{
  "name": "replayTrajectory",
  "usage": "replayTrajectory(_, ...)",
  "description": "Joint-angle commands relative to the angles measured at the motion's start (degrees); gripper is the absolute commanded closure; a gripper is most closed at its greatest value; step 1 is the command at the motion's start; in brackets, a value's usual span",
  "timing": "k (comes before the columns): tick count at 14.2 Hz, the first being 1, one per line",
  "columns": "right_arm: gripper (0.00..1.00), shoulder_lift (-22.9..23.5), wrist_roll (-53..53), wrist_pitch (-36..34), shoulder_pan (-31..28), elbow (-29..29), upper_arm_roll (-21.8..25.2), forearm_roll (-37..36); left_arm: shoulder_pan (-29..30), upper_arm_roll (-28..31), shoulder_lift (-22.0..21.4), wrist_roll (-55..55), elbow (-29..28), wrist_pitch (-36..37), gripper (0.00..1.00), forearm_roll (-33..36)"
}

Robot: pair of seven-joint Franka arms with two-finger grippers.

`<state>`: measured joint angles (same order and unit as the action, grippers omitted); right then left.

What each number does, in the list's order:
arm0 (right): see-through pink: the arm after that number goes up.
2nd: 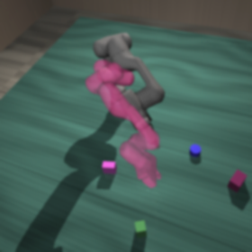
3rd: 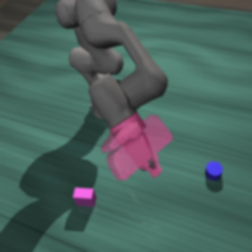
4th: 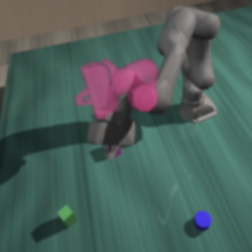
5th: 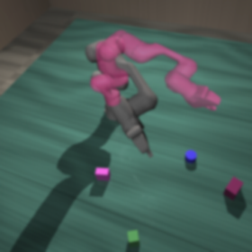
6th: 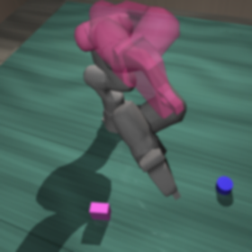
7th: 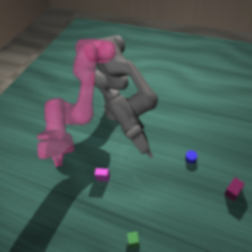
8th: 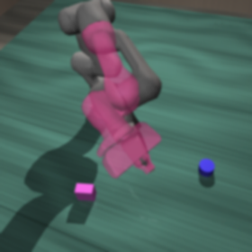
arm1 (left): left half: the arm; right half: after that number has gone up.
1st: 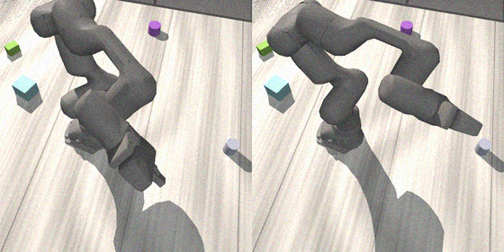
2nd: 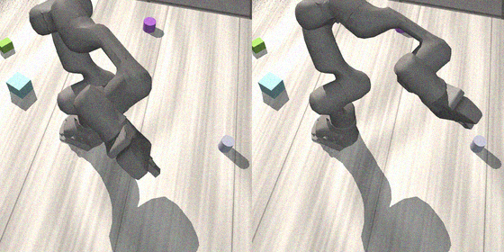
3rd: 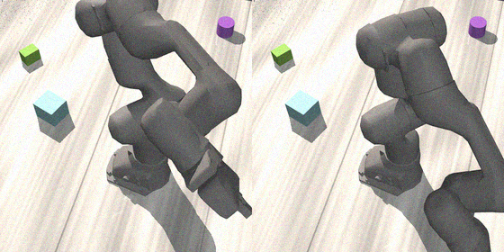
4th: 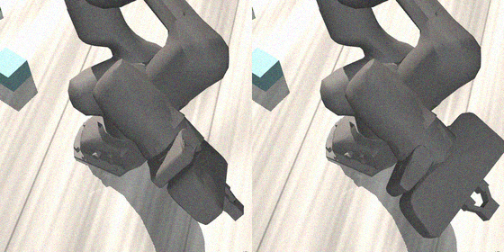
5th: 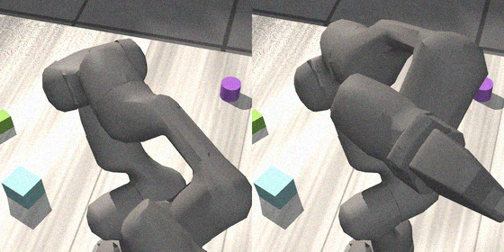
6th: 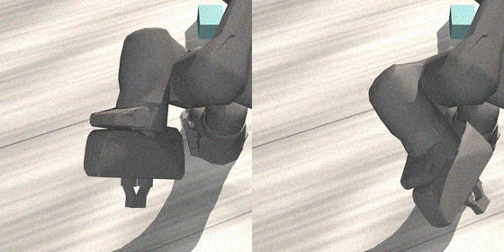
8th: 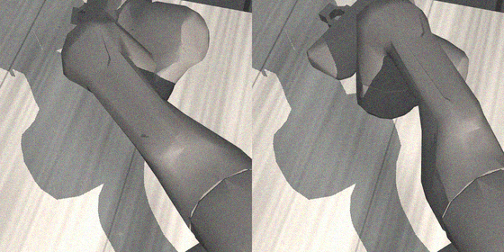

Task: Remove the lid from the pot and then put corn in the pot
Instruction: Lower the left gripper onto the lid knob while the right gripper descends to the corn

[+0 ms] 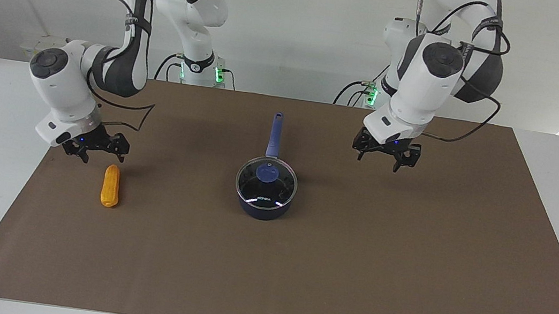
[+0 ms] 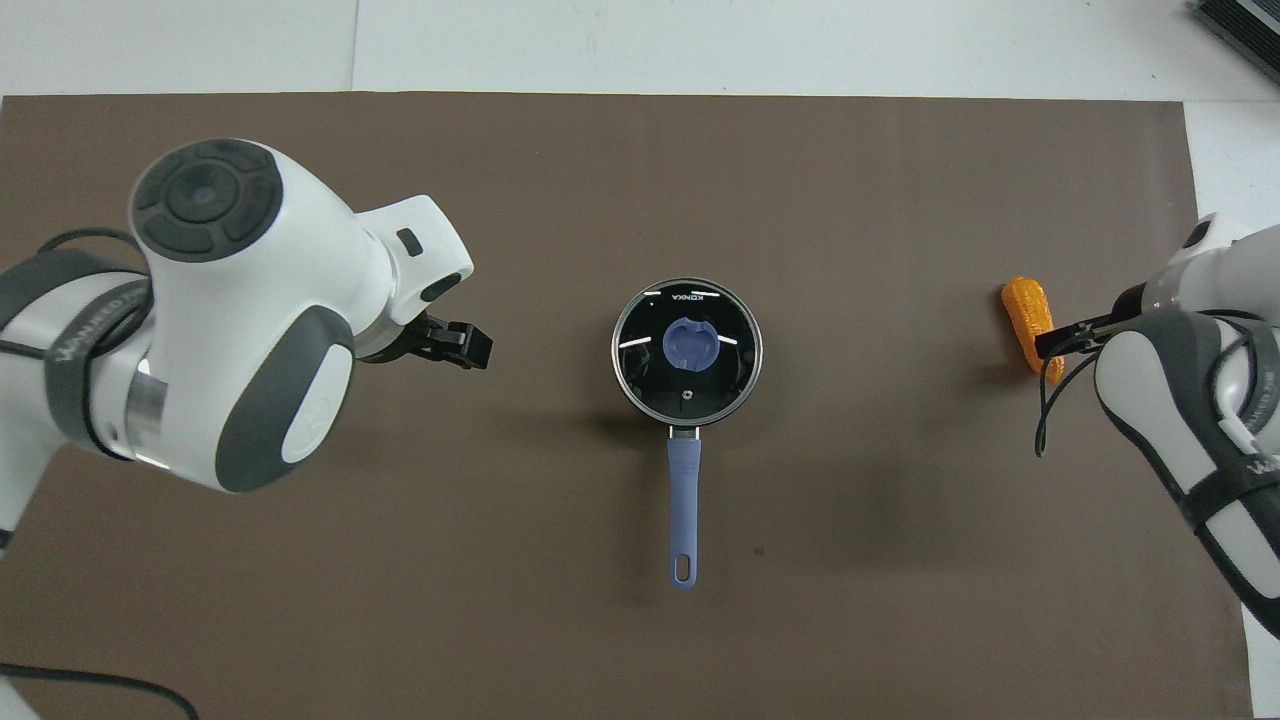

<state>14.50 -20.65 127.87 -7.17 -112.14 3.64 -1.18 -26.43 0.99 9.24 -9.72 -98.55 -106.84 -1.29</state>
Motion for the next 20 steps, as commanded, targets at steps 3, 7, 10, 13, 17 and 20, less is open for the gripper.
replayTrajectory(3, 0.00, 6.76, -1.50, 9.22, -0.56, 0.86, -0.56, 0.74, -6.52, 1.03, 6.03, -11.80, 4.49, -4.52, 0.00, -2.04)
replayTrajectory(7, 0.00, 8.35, -1.23, 11.69, -0.13, 2.26, -0.91, 2.66, -11.26, 1.03, 11.83, -22.69, 10.64, -3.91, 0.00, -3.11)
replayTrajectory(10, 0.00, 9.15, -1.76, 11.96, -0.04, 3.68, -1.18, 3.64, -12.75, 0.77, 14.92, -26.74, 15.58, -2.68, 0.00, -3.28)
replayTrajectory(13, 0.00, 9.15, -1.76, 11.96, 0.05, 3.50, -1.18, 3.64, -14.61, 0.77, 18.61, -30.97, 20.40, -1.63, 0.00, -3.28)
replayTrajectory(17, 0.45, 9.76, -1.76, 12.14, -0.03, 3.50, -1.09, 3.64, -16.81, 1.12, 22.21, -36.07, 24.18, -0.83, 0.00, -2.67)
replayTrajectory(20, 1.00, 10.11, -1.67, 12.05, 0.05, 3.85, -1.18, 3.73, -16.90, 1.47, 26.16, -36.86, 29.89, 2.15, 0.00, -2.49)
